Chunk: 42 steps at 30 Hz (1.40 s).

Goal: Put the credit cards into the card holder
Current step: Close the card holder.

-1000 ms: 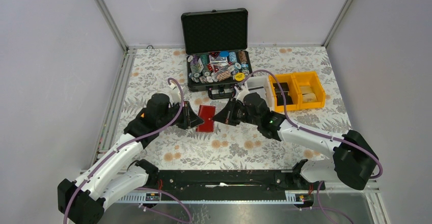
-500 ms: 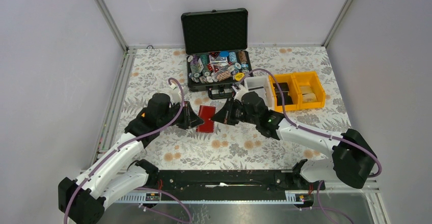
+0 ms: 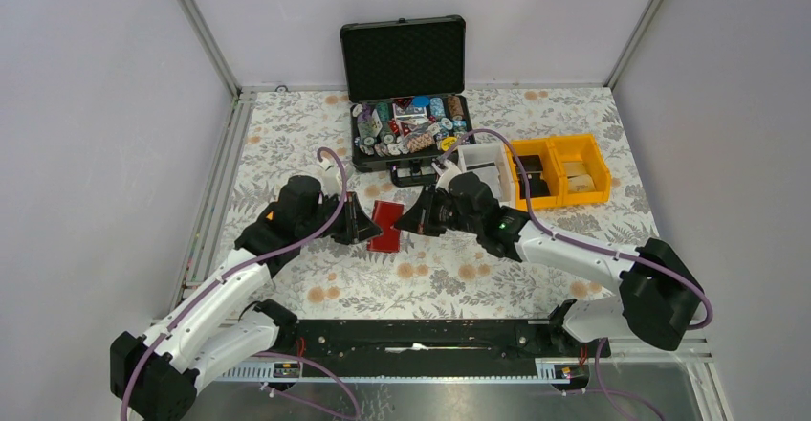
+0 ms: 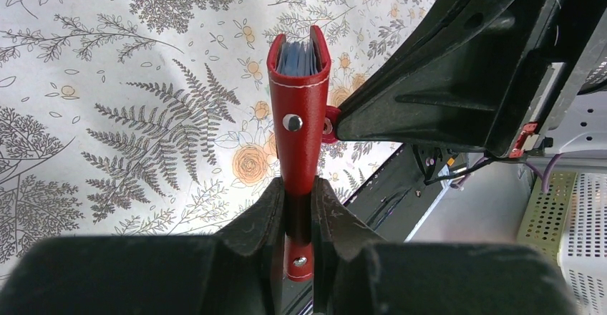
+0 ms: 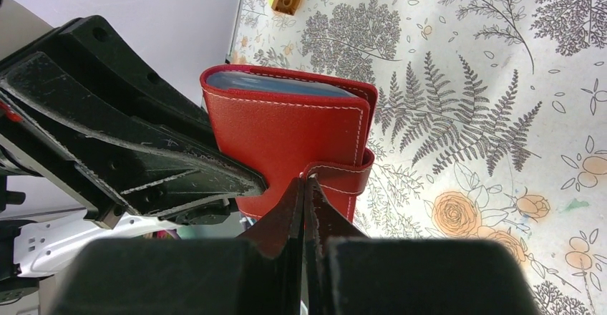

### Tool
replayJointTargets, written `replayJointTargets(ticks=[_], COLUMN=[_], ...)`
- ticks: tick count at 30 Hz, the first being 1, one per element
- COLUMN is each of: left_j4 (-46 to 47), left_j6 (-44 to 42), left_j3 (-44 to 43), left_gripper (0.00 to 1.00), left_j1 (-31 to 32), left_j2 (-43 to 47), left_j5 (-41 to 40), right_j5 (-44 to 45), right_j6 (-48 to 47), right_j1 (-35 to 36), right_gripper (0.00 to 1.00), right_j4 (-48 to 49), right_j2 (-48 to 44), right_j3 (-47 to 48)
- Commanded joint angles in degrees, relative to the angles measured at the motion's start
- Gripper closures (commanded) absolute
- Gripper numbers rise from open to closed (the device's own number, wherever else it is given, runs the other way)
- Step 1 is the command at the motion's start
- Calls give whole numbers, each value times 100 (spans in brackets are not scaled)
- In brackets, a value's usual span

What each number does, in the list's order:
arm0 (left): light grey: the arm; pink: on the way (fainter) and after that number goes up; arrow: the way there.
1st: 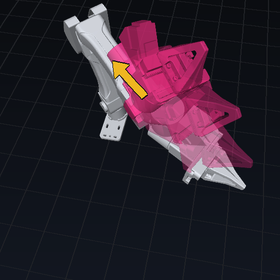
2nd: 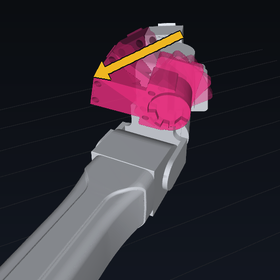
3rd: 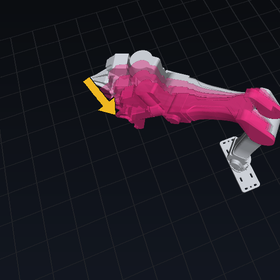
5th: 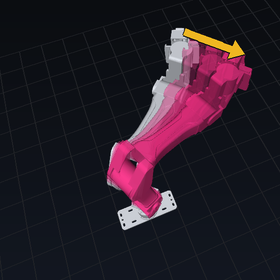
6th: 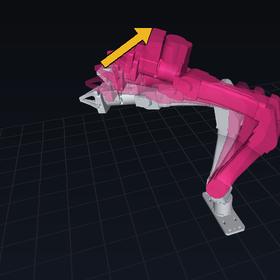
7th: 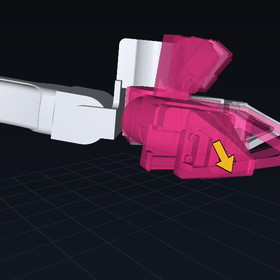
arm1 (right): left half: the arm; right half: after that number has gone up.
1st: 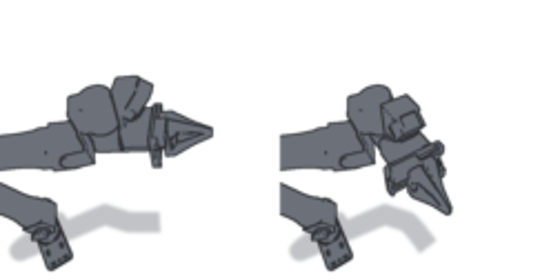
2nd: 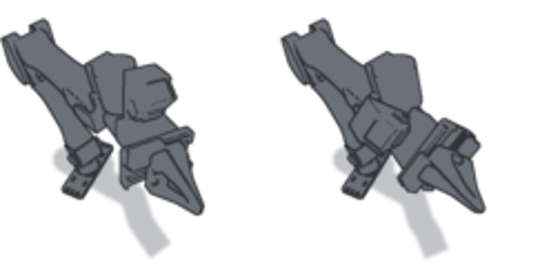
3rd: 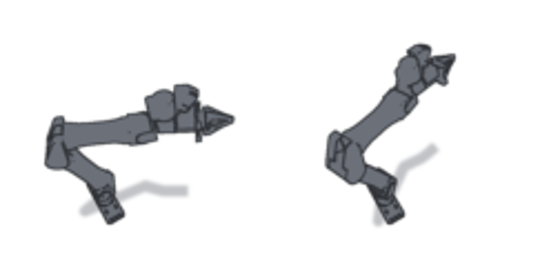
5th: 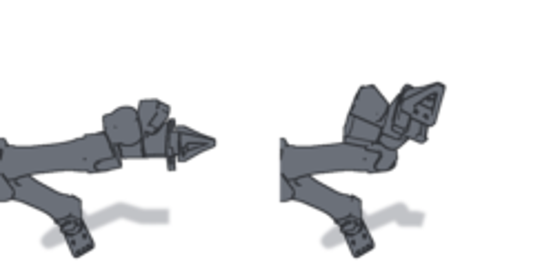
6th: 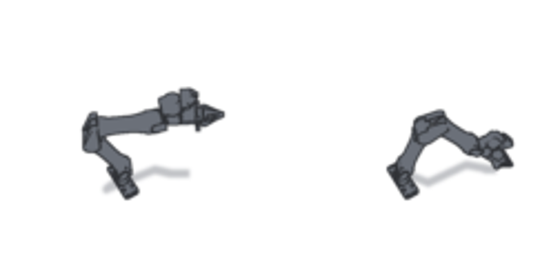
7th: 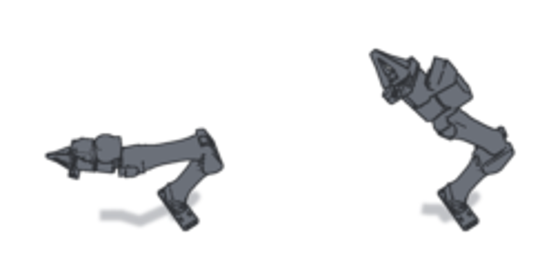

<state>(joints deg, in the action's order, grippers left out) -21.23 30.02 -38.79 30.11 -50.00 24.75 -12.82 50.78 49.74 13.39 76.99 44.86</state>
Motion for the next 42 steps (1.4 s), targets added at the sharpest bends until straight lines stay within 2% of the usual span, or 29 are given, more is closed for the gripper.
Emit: replayJointTargets(ticks=[1, 23, 42], left_j4=[402, 434, 414], left_j6=[52, 57, 30], left_j3=[-69, -51, -34], left_gripper=[100, 100, 100], left_j1=[-30, -58, -58], left_j2=[92, -41, -70], left_j5=[42, 315, 368], right_j5=[174, 43, 335], right_j6=[-121, -173, -96], right_j1=[120, 194, 194], right_gripper=[100, 100, 100], right_j4=[-193, -16, 36], right_j2=[-174, 91, 55], right_j3=[137, 363, 444])
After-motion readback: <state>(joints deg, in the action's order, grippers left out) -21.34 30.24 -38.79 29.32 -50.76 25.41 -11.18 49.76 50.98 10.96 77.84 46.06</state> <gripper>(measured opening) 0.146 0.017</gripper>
